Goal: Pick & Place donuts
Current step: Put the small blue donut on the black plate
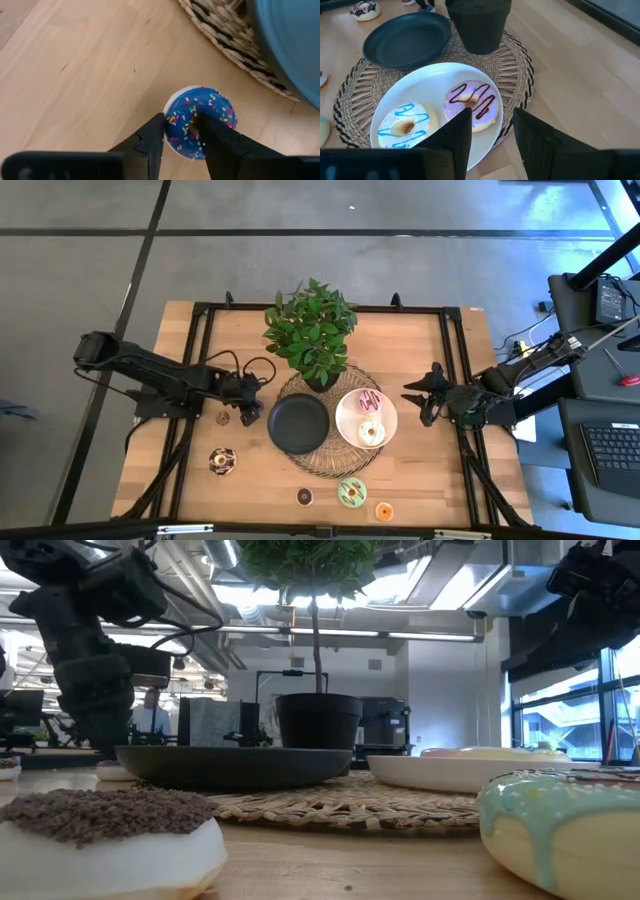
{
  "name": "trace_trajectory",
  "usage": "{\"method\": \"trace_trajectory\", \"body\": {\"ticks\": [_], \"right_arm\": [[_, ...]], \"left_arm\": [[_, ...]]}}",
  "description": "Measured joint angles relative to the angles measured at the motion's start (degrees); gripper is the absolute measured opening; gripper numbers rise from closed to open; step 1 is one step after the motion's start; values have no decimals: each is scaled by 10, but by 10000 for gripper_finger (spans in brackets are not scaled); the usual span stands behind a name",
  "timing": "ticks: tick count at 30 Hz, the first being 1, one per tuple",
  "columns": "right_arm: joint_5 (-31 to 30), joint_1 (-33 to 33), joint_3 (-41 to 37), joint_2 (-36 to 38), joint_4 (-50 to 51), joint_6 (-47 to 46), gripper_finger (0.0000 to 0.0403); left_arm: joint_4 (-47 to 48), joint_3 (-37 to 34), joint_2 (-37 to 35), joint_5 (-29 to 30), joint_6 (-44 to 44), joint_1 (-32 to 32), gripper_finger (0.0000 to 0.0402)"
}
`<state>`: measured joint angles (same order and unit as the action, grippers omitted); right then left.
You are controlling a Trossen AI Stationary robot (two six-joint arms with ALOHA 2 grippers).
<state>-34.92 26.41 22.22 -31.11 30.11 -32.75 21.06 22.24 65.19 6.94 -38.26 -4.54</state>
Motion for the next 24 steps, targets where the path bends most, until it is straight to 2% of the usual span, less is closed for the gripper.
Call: {"method": "trace_trajectory", "body": {"ticks": [12,14,20,24], "right_arm": [[0,0,0,0,1,2,145],[0,0,0,0,1,3,145],[0,0,0,0,2,6,145],[0,0,0,0,2,5,145]], "left_arm": [[8,1,0,-10,9,2,33],[35,11,0,-13,9,2,24],[162,89,0,-2,20,2,21],[142,145,0,14,34,1,24]]}}
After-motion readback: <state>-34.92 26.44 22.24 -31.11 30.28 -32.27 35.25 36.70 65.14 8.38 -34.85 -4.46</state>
